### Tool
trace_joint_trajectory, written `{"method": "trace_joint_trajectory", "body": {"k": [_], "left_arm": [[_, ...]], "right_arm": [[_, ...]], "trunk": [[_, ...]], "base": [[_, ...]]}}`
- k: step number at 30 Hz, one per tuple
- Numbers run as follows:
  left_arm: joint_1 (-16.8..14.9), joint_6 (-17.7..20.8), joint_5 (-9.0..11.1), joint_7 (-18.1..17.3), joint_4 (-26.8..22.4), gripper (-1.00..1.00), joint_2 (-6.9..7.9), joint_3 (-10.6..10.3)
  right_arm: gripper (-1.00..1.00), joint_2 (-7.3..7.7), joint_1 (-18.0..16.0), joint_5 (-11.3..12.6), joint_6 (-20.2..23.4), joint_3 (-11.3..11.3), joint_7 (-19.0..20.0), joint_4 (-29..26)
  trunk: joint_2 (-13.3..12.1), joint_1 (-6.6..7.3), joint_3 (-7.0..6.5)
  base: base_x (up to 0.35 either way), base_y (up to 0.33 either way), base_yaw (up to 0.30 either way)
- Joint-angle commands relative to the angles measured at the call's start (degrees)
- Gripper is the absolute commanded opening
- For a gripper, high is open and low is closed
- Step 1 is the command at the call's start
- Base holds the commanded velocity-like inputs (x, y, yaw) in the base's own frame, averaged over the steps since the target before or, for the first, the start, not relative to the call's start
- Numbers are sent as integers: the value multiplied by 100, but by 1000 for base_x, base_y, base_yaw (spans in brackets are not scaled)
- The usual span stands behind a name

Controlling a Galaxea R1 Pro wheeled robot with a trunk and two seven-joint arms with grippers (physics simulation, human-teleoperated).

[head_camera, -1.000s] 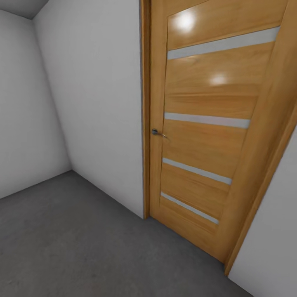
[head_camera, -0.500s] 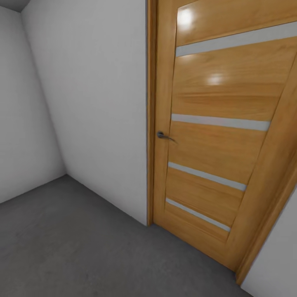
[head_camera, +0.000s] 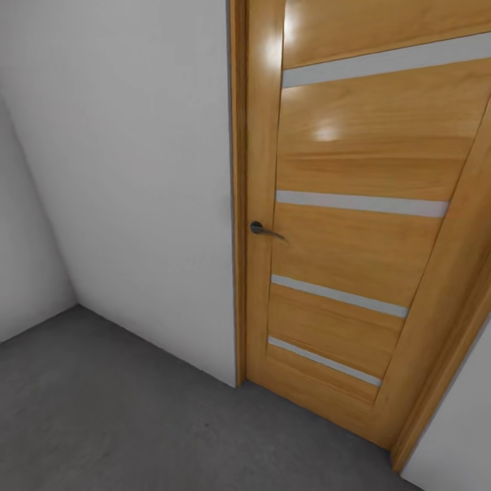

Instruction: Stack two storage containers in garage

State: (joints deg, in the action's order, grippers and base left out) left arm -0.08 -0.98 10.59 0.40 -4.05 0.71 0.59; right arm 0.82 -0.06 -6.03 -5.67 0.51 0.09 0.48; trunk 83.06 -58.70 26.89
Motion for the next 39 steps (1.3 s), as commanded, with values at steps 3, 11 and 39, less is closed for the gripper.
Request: {"method": "trace_joint_trajectory", "body": {"k": [3,11,39], "left_arm": [[-2,-10,31,4,0,100,-1,2],[-3,-10,31,4,-1,100,-1,2],[-2,-16,31,4,-8,100,-1,11]], "right_arm": [[100,4,-3,-56,-22,10,0,5],[100,6,-3,-56,-16,11,5,5],[100,6,-3,-53,-4,11,4,5]], "trunk": [[2,-3,4],[2,-3,4],[2,-3,4]], "base": [[249,269,-245],[249,265,-245],[23,20,-245]]}}
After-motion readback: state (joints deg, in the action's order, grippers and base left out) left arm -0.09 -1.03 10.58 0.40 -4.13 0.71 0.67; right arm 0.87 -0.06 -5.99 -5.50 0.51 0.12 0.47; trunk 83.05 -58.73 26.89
